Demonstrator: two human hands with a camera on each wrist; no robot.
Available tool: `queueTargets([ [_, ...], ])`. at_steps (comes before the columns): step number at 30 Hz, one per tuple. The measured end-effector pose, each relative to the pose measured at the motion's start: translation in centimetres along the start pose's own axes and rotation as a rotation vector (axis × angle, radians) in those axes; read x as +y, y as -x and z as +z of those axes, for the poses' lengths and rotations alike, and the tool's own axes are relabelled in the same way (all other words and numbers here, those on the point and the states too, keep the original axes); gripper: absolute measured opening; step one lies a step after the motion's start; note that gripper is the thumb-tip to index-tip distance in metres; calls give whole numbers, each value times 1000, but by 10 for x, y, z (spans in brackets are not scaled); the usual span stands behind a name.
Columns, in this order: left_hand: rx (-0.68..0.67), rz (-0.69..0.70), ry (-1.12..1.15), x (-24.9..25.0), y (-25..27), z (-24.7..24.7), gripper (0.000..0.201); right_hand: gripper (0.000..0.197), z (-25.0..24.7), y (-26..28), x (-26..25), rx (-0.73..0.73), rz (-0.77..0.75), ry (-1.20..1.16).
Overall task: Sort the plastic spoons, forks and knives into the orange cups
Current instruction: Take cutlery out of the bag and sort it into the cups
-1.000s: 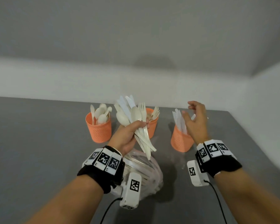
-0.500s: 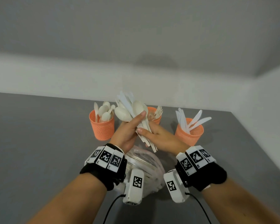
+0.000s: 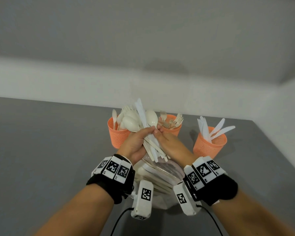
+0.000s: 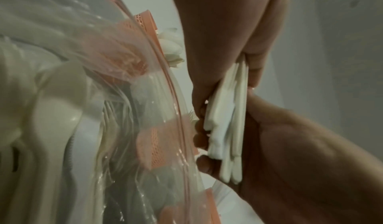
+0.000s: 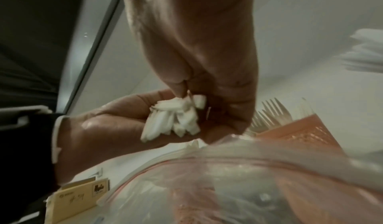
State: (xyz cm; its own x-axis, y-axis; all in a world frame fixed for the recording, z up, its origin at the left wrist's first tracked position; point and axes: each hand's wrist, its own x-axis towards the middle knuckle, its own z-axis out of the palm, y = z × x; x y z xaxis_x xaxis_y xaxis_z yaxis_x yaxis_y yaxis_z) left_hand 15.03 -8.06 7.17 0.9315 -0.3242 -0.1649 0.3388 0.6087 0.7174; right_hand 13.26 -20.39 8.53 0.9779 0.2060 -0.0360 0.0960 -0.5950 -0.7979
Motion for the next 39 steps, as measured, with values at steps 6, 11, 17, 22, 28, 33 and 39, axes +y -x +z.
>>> queueTargets([
  [6,-4,60,-37,10,6,1,13,8,-2,0,-18,407,-305,192],
  [11,-63,197,-157,7,12,7,24,24,-3,-9,-43,356,-305,214],
  [17,-150,106,-261,7,19,3,40,15,-8,-19,-37,237,-93,284],
  [22,-157,51,-239,7,18,5,39,25,-3,-19,-28,218,-75,221],
  [28,-128,39,-151,4,15,5,38,21,-6,-17,-22,169,-47,89],
  [33,-110,47,-149,3,14,10,40,13,-12,-12,-24,168,-61,73],
  [39,-43,43,-110,-1,9,12,29,12,-11,-9,-21,235,-29,-117],
])
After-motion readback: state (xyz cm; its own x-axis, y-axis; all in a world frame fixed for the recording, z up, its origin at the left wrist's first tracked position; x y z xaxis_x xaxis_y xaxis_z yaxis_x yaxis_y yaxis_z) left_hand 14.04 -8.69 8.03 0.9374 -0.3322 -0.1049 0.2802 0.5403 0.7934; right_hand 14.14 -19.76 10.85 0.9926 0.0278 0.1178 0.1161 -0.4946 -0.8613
